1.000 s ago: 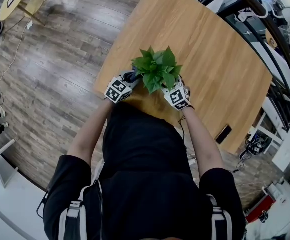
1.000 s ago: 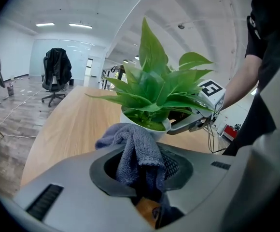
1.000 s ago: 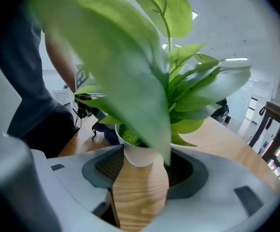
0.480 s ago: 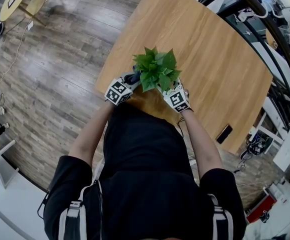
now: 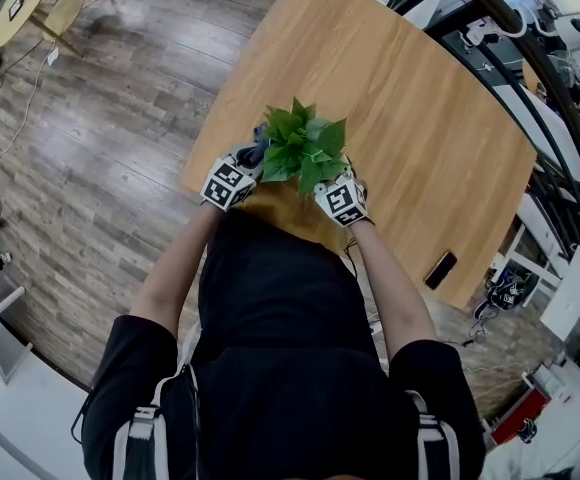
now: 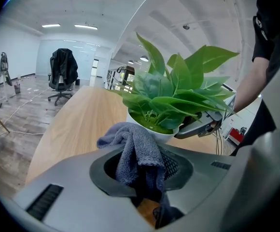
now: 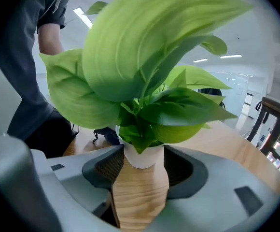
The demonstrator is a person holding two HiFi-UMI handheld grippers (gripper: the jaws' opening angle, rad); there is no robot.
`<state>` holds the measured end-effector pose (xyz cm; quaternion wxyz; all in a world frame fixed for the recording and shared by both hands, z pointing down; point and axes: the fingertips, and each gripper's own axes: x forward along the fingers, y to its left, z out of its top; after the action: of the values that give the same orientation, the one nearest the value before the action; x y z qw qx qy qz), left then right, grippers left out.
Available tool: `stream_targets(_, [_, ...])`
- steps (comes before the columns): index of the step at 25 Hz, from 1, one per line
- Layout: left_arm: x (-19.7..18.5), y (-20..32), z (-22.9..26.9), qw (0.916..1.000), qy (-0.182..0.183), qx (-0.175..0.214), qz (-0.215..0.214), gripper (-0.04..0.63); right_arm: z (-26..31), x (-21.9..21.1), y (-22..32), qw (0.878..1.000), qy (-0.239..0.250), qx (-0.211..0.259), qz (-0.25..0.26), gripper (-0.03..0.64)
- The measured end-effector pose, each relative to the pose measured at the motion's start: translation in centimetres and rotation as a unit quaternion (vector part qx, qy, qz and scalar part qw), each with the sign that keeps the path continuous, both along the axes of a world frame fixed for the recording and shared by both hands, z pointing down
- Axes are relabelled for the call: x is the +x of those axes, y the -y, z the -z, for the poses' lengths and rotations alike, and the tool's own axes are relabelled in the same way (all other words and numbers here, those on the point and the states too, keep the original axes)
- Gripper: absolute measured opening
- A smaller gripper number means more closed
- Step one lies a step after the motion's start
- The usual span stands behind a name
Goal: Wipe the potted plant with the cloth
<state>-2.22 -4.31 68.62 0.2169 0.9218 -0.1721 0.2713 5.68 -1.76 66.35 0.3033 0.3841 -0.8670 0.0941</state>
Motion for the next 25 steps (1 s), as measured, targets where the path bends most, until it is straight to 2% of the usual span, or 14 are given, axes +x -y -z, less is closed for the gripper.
stream_targets(8, [0.4, -2.1, 0.5, 0.9988, -0.005, 0.001, -0.05, 0.113, -0.1, 0.0, 0.4, 1.0, 0.002, -0.002, -0.006, 0.242])
stream_targets(13, [0.7, -2.7, 1.0, 0.9995, -0.015, -0.005, -0.028, 0.112, 0.0, -0.2, 0.1, 1.0, 0.007, -0.002, -0.004, 0.242])
stream_targets(18, [-0.4, -1.9, 0.1, 0.9998, 0.0, 0.011, -0.018, 0.112, 0.2, -1.5, -2.2, 1.0, 0.017, -0.005, 0.008, 0.242])
stream_targets(21, [-0.6, -1.7, 0.2, 0.999, 0.014, 0.027, -0.031, 0.112, 0.0, -2.0, -3.3, 1.0, 0.014, -0.01, 0.008, 0.242])
stream_targets(25, [-0.4, -1.5, 0.0, 0.9984, 0.021, 0.033, -0.04, 0.114, -0.1, -0.8, -2.1, 1.0, 0.004, -0.007, -0.025, 0.242])
